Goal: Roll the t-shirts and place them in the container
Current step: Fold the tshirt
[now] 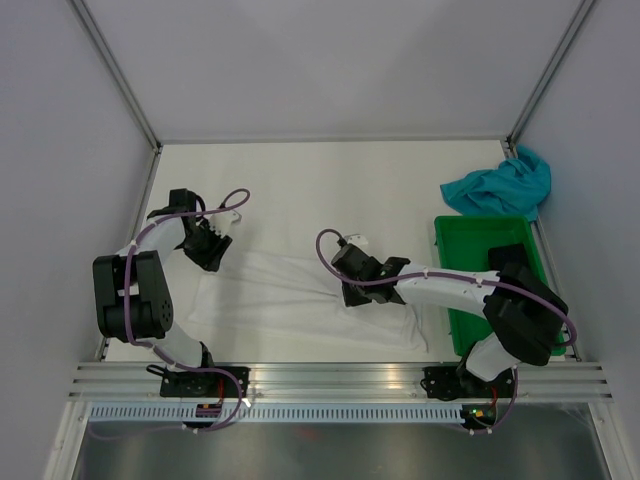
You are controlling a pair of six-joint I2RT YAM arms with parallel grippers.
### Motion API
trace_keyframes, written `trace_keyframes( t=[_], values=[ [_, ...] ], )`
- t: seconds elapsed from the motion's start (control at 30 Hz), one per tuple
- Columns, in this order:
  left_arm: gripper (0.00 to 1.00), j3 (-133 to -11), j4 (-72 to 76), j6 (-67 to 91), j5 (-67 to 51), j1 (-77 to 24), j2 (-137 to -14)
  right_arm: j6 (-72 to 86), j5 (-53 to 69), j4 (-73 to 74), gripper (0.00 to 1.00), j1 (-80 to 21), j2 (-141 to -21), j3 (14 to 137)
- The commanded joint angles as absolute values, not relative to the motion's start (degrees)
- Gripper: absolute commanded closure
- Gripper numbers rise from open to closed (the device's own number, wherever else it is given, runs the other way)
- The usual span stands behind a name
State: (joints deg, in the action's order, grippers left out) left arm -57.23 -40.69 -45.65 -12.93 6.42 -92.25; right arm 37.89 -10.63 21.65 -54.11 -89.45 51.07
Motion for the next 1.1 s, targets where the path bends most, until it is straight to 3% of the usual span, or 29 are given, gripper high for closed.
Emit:
trace_keyframes(
  t=[0.0, 0.07, 0.13, 0.17, 0.23, 0.43, 0.6, 0.7, 0.73, 0.83, 0.97, 1.07],
  values=[
    [0.47, -57.0, -39.7, -45.4, -12.4, 6.7, -91.8, 42.7, -11.2, 20.8, 0.98, -55.6, -86.9, 49.7],
    [0.47, -57.0, -39.6, -45.5, -12.4, 6.8, -91.7, 43.6, -11.2, 20.1, 0.87, -56.5, -86.4, 49.4],
    [0.47, -57.0, -39.6, -45.6, -12.5, 6.8, -91.6, 44.2, -11.6, 20.1, 0.62, -58.0, -86.1, 49.7],
    [0.47, -57.0, -39.6, -45.6, -12.4, 6.8, -91.3, 44.4, -11.9, 20.5, 0.57, -58.9, -85.8, 49.8],
    [0.47, -57.0, -39.6, -45.8, -12.9, 6.8, -90.9, 44.6, -13.0, 21.4, 0.47, -59.5, -85.0, 50.7],
    [0.46, -57.0, -40.8, -46.8, -19.7, 6.5, -86.4, 42.2, -17.8, 28.0, 0.34, -59.4, -76.3, 52.7],
    [0.44, -57.2, -42.1, -44.7, -23.8, -0.1, -81.6, 36.1, -11.2, 28.1, 0.36, -46.3, -71.3, 49.7],
    [0.43, -57.8, -42.1, -41.4, -24.0, -9.7, -79.7, 32.7, -8.0, 25.9, 0.47, -36.8, -70.0, 47.2],
    [0.43, -58.4, -42.1, -40.4, -24.0, -12.2, -79.6, 32.0, -7.5, 25.6, 0.58, -34.8, -70.7, 46.6],
    [0.40, -61.3, -41.4, -37.4, -23.6, -21.9, -80.6, 29.4, -5.2, 21.8, 0.73, -28.7, -72.7, 44.0],
    [0.39, -66.1, -38.9, -34.9, -17.2, -36.8, -86.3, 28.1, -1.2, 17.8, 0.73, -23.0, -76.5, 41.7],
    [0.39, -67.8, -35.7, -34.4, -15.5, -42.0, -89.6, 28.1, 2.6, 14.0, 0.67, -22.0, -78.6, 40.6]
  ],
)
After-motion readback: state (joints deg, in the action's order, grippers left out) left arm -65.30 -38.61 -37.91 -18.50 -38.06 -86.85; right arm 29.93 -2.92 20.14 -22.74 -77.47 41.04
